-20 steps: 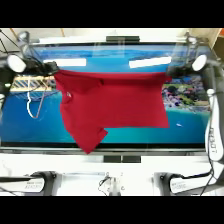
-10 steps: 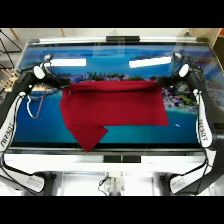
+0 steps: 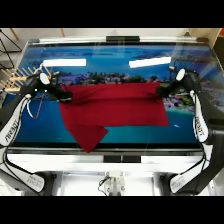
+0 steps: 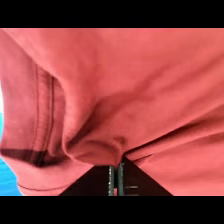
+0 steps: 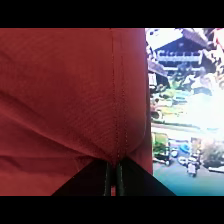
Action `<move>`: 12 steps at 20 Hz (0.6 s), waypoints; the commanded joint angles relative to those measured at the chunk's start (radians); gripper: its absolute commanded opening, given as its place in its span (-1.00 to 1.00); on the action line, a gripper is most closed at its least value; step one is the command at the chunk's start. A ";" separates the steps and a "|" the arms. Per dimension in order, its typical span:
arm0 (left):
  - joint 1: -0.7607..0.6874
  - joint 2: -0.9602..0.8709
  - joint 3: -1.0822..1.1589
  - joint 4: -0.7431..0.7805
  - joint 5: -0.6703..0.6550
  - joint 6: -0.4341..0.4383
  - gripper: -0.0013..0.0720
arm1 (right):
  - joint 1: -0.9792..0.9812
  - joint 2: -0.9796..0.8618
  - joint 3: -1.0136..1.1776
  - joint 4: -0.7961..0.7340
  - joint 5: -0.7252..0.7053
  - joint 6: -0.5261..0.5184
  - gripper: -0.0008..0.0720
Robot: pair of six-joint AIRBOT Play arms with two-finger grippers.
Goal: Fold the shirts.
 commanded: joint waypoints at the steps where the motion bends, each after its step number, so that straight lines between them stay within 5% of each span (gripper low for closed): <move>1: 0.027 -0.008 -0.001 0.002 -0.012 0.003 -0.88 | 0.000 -0.006 0.000 -0.036 -0.003 0.001 -0.77; 9: 0.018 -0.008 0.001 -0.039 0.019 0.003 -0.83 | 0.000 -0.003 0.001 -0.030 -0.027 0.006 -0.70; 10: 0.018 -0.004 0.003 -0.044 0.002 0.003 -0.34 | 0.000 0.004 0.007 -0.032 -0.008 0.005 -0.36; 11: 0.023 -0.002 0.016 -0.043 -0.032 0.003 0.23 | -0.001 0.016 0.019 -0.032 0.019 -0.013 0.30; 12: 0.034 0.002 0.038 -0.043 -0.084 0.004 0.41 | -0.002 0.034 0.035 -0.041 0.058 -0.045 0.40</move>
